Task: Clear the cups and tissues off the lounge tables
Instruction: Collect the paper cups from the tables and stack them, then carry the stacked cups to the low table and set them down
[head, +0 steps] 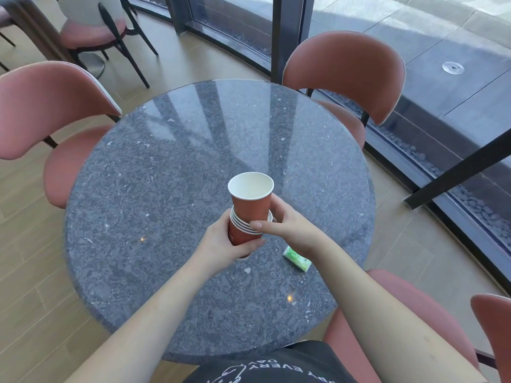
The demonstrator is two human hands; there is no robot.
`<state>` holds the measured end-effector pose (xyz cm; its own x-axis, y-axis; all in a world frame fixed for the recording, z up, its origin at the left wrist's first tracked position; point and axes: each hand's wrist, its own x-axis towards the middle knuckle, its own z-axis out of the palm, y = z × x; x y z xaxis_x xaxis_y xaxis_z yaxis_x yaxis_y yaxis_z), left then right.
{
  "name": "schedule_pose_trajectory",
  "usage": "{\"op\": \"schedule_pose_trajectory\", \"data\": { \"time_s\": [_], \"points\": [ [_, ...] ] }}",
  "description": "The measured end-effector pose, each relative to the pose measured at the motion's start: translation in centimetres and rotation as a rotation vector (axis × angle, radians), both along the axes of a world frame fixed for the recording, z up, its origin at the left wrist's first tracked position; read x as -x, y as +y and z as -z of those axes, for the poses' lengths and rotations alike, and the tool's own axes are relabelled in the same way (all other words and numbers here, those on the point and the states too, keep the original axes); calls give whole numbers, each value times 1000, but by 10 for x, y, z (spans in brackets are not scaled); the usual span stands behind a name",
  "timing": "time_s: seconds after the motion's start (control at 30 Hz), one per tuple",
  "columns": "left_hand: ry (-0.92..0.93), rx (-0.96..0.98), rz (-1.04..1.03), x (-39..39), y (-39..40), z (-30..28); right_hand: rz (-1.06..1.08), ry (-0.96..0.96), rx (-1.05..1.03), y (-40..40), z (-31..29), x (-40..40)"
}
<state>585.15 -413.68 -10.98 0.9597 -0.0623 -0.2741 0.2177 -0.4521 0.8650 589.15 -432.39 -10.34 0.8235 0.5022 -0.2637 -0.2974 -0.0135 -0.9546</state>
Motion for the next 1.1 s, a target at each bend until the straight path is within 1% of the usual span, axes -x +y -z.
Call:
{"op": "schedule_pose_trajectory", "data": {
  "time_s": [0.1, 0.33, 0.47, 0.53, 0.67, 0.73, 0.77, 0.87, 0.9, 1.0, 1.1],
  "points": [
    [-3, -17, -24, 3, 4, 0, -4, -64, 21, -1, -3, 0],
    [0, -89, -30, 10, 7, 1, 89, -217, 36, 4, -27, -2],
    [-2, -110, -35, 14, 4, 0, -39, -342, 182, 10, -22, 4],
    [-33, -122, -43, 15, 2, -2, -95, -422, 263, 14, -17, 9],
    [-68, -136, -40, 19, 5, -4, -118, -443, 282, 16, -13, 13],
    [-67, -123, -30, 22, 8, -5, -128, -404, 253, 15, -14, 13],
    [-65, -115, -26, 23, 9, -6, -107, -325, 180, 17, -17, 13],
    [-39, -50, -87, 29, 15, -10, 61, -10, -155, 26, -21, 10],
    [-26, -17, -131, 32, 17, -12, 90, 33, -191, 29, -22, 9],
    [6, 102, -266, 43, 31, -11, 102, 64, -207, 42, -24, 10],
    [-6, 205, -371, 59, 52, -11, 96, 70, -212, 60, -24, 16]
  ]
}}
